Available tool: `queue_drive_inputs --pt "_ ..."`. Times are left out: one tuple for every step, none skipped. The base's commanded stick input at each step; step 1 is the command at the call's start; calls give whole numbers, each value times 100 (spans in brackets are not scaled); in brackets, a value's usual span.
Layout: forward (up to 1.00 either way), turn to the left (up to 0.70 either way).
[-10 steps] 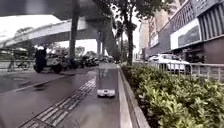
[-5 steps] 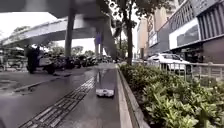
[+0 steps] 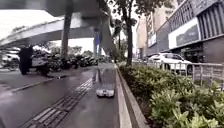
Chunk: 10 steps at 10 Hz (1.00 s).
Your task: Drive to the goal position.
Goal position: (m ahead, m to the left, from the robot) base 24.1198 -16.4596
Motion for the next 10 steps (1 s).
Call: queue_drive_inputs --pt "68 1" --pt "68 1" --pt "68 1" --pt "68 1" --pt "68 1" --pt "69 1" --pt "68 1" --pt "69 1" --pt "69 1" --pt "69 1"
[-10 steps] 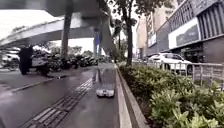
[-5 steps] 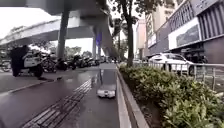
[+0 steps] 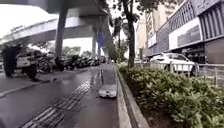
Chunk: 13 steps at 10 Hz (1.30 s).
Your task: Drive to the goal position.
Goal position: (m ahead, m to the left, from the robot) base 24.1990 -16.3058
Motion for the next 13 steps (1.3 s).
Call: queue_drive_inputs --pt "69 1" --pt "70 1" --pt "70 1" --pt "70 1" --pt "70 1" --pt "70 1" --pt "69 1" --pt "70 1" --pt "70 1" --pt "70 1" --pt "70 1" --pt "70 1" --pt "70 1"
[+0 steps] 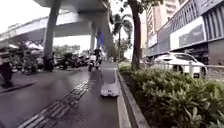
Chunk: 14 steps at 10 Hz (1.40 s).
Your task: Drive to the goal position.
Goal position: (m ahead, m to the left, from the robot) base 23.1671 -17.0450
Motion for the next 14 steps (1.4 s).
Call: queue_drive_inputs --pt "70 1" --pt "70 1" --pt "70 1" --pt "70 1" --pt "70 1" --pt "70 1" --pt "70 1" --pt "70 1" --pt "70 1" --pt "70 1" --pt "70 1" --pt "70 1" --pt "70 1" --pt "70 1"
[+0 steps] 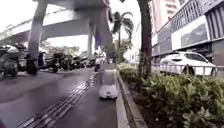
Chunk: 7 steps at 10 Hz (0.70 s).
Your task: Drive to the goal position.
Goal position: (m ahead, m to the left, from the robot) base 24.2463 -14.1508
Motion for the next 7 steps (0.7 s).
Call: queue_drive_inputs --pt "70 1" --pt "70 1" --pt "70 1" --pt "70 1" --pt "70 1" --pt "70 1" --pt "70 1"
